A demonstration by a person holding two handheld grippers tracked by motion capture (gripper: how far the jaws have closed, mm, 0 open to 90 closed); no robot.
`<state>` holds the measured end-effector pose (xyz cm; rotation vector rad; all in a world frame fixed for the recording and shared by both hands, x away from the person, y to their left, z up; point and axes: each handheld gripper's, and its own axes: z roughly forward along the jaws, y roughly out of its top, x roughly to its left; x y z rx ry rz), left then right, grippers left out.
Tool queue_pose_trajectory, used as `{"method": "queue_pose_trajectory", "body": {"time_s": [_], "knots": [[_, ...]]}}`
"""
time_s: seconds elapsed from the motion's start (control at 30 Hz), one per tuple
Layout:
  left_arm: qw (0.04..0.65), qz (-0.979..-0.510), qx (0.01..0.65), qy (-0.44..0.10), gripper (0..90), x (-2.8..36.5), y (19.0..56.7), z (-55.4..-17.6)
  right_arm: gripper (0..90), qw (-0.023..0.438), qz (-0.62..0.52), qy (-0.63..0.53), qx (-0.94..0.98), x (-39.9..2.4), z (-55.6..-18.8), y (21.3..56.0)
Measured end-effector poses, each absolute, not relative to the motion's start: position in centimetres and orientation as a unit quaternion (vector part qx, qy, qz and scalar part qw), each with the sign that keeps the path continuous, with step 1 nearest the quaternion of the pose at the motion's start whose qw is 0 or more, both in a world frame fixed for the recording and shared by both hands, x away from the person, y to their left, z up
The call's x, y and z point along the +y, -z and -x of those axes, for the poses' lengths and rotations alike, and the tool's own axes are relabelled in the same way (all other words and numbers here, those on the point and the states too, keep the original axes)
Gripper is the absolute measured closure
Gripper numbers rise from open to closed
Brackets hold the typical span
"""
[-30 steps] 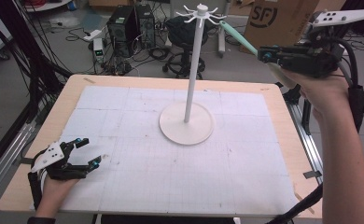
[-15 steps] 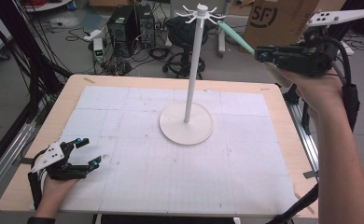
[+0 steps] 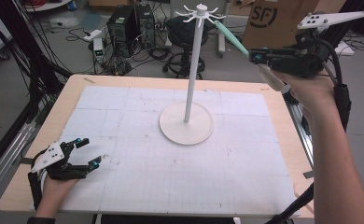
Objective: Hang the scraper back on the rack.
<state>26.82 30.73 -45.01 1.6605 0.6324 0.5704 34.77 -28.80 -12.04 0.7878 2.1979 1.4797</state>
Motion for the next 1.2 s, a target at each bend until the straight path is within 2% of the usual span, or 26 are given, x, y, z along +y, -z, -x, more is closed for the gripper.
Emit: {"method": "queue_pose_trajectory", "body": {"time_s": [0.3,0.33,0.4,0.5,0.7,0.93,1.2], "knots": [[0.596,-0.715,0.272,-0.246,16.3,30.7,45.0,-26.8,78.9,0.183,-0.276,-0.522,0.786,-28.1,-35.3,12.8],[0.596,-0.715,0.272,-0.245,16.3,30.7,45.0,-26.8,76.4,0.185,-0.273,-0.521,0.787,-28.0,-35.4,13.0],[0.595,-0.715,0.272,-0.245,16.2,30.7,45.0,-26.8,64.4,0.185,-0.277,-0.527,0.782,-27.9,-35.4,13.2],[0.595,-0.715,0.271,-0.247,16.2,30.7,45.0,-26.8,51.8,0.194,-0.279,-0.531,0.776,-27.9,-35.2,13.5],[0.596,-0.715,0.27,-0.247,16.1,30.7,45.0,-26.8,35.2,0.221,-0.261,-0.544,0.766,-28.3,-34.4,15.8],[0.595,-0.715,0.268,-0.251,15.9,30.7,45.0,-26.7,24.8,0.193,-0.252,-0.568,0.759,-28.8,-33.0,21.8],[0.595,-0.714,0.268,-0.254,15.8,30.6,45.0,-26.6,20.9,0.167,-0.257,-0.579,0.756,-29.5,-31.5,30.1]]}}
